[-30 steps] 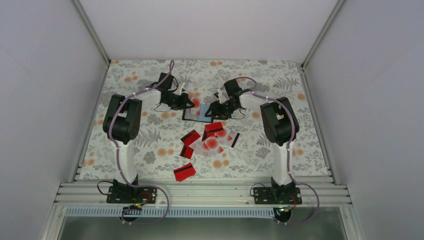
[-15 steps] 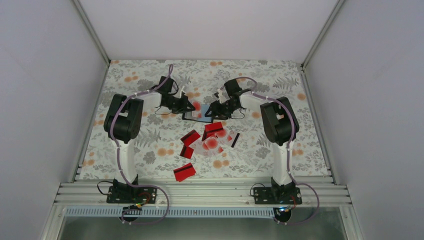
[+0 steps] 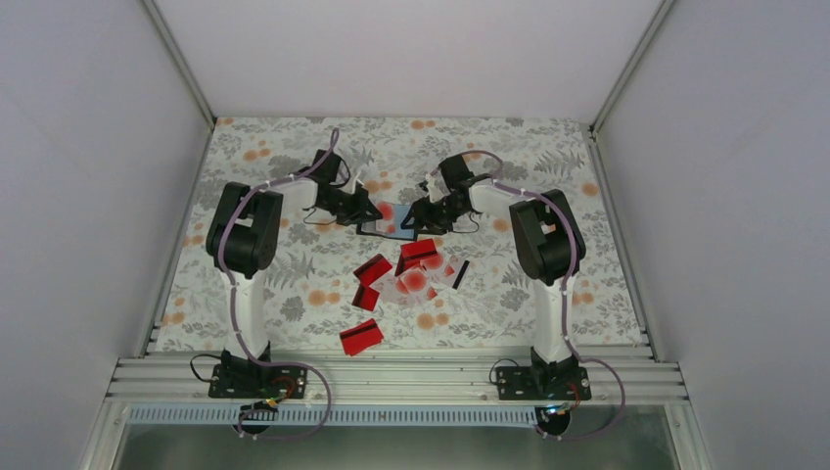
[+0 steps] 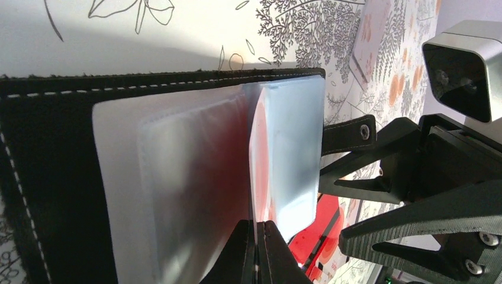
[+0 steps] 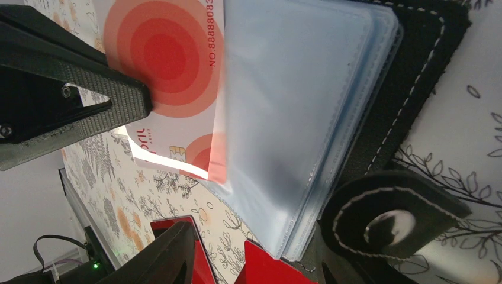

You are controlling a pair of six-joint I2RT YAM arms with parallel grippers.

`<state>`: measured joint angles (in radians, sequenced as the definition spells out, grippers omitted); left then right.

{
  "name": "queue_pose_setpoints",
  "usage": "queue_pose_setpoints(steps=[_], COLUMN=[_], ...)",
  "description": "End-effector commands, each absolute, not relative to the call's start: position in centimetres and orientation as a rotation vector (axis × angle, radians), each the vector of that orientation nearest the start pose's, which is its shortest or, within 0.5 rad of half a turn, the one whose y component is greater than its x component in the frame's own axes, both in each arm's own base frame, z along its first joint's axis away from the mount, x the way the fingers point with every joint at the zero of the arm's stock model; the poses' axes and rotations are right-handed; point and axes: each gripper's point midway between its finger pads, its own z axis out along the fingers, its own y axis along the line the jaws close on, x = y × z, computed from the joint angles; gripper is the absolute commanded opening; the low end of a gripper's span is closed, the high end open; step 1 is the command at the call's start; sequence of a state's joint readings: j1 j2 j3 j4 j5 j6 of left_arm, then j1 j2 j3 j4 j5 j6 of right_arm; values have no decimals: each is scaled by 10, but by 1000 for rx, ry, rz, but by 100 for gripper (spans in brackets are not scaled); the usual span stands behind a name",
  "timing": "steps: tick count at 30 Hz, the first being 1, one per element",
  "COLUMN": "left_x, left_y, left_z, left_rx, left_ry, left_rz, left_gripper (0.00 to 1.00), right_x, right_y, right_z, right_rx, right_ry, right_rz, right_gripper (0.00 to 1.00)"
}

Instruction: Put the credit cards into the card holder

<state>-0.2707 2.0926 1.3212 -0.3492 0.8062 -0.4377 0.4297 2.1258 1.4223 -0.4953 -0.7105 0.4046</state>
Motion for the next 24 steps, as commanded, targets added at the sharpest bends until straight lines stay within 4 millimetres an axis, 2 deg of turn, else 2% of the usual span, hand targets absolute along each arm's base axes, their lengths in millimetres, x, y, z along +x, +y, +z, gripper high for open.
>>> queue_pose_setpoints(steps=[1, 13, 24], left_x=[397, 393, 386], left_y=[-238, -247, -240], left_z=[24, 19, 17], left_rx=[9, 76, 133], left_ry=[2812, 2863, 2917], left_rz=[-1285, -1280, -1176], left_gripper=[2, 2, 2], right_x=[361, 360, 359], right_y=[294, 294, 292], right_z=[8, 7, 6], right_rx=[-265, -299, -307], right_ry=[2910, 2914, 2918], right_rz=[1169, 1158, 1146], right_gripper=[51, 51, 51])
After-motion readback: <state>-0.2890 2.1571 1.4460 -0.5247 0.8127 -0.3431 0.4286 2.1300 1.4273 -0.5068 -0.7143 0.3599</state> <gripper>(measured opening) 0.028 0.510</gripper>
